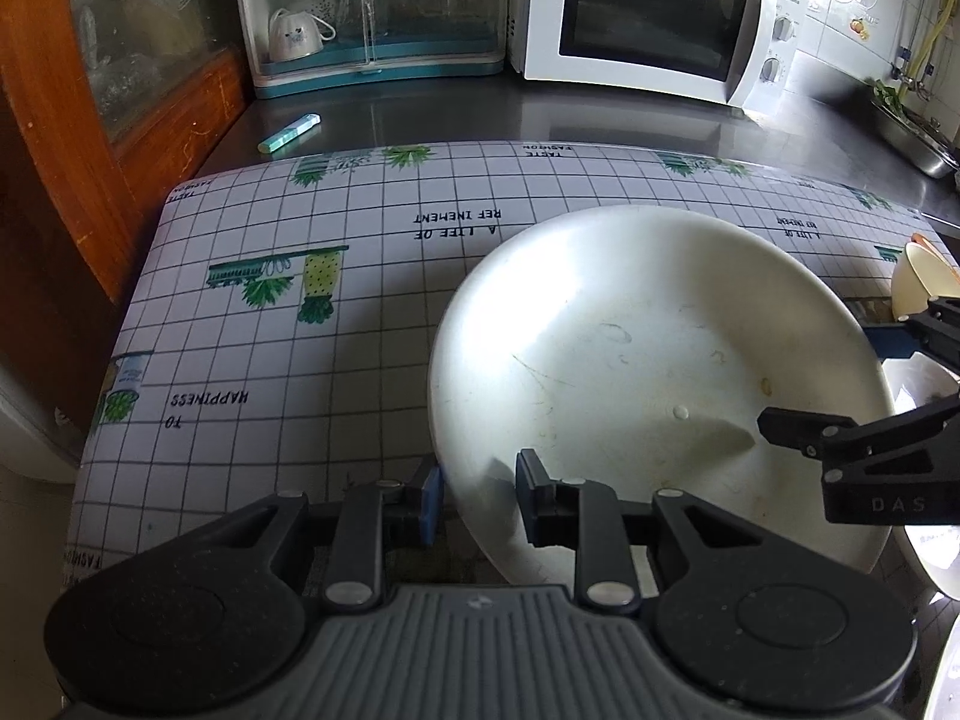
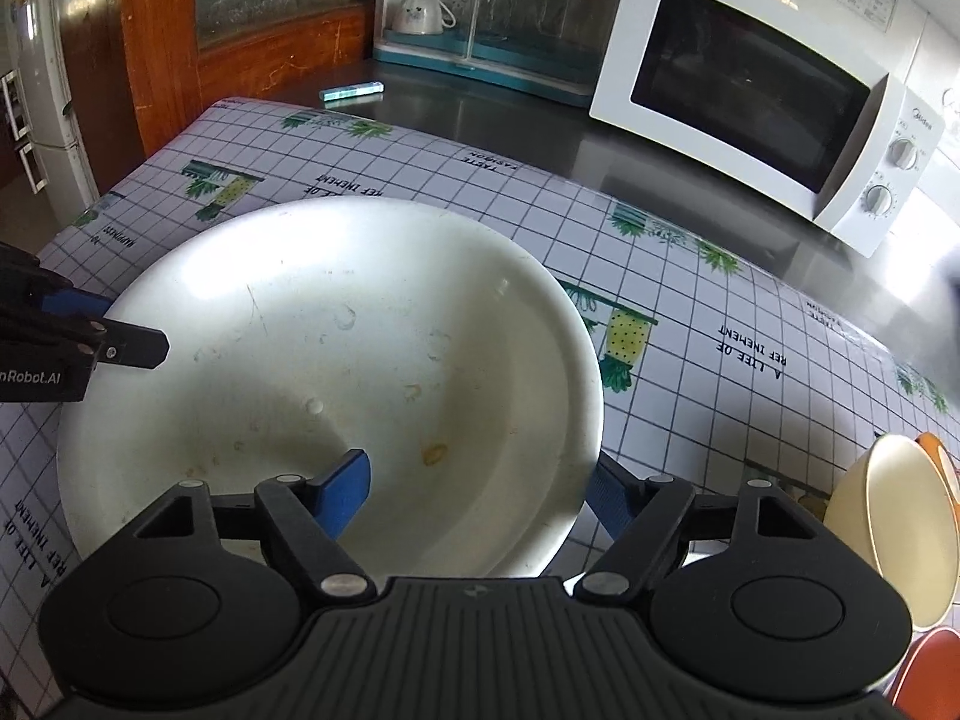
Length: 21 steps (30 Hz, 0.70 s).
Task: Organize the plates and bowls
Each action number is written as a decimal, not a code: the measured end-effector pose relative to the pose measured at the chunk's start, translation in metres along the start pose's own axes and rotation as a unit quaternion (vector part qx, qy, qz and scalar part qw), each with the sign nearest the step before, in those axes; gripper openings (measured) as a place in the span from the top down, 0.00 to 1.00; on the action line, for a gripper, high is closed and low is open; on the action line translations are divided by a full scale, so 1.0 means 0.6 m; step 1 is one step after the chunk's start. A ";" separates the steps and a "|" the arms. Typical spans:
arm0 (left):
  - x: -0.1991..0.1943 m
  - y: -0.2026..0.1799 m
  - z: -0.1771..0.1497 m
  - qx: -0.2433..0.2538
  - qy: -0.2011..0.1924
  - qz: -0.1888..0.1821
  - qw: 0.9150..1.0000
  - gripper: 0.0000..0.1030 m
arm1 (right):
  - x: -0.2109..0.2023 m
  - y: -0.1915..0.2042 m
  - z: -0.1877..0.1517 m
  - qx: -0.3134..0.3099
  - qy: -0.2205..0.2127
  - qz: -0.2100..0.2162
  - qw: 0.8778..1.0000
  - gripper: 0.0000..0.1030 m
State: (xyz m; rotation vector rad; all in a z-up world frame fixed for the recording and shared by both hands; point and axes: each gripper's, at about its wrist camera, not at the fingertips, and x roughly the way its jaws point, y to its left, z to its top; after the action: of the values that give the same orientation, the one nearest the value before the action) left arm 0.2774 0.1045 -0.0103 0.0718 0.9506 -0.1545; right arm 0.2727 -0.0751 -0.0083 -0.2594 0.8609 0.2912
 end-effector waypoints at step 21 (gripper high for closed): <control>-0.176 0.049 -0.148 -0.005 0.007 0.055 0.998 0.71 | -0.127 0.159 -0.061 -0.016 -0.010 0.027 0.999 0.00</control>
State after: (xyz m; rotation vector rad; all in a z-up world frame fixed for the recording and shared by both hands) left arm 0.1504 0.1555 0.0242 0.1152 0.9585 -0.0466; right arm 0.1664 -0.0099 0.0177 -0.2628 0.8455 0.3567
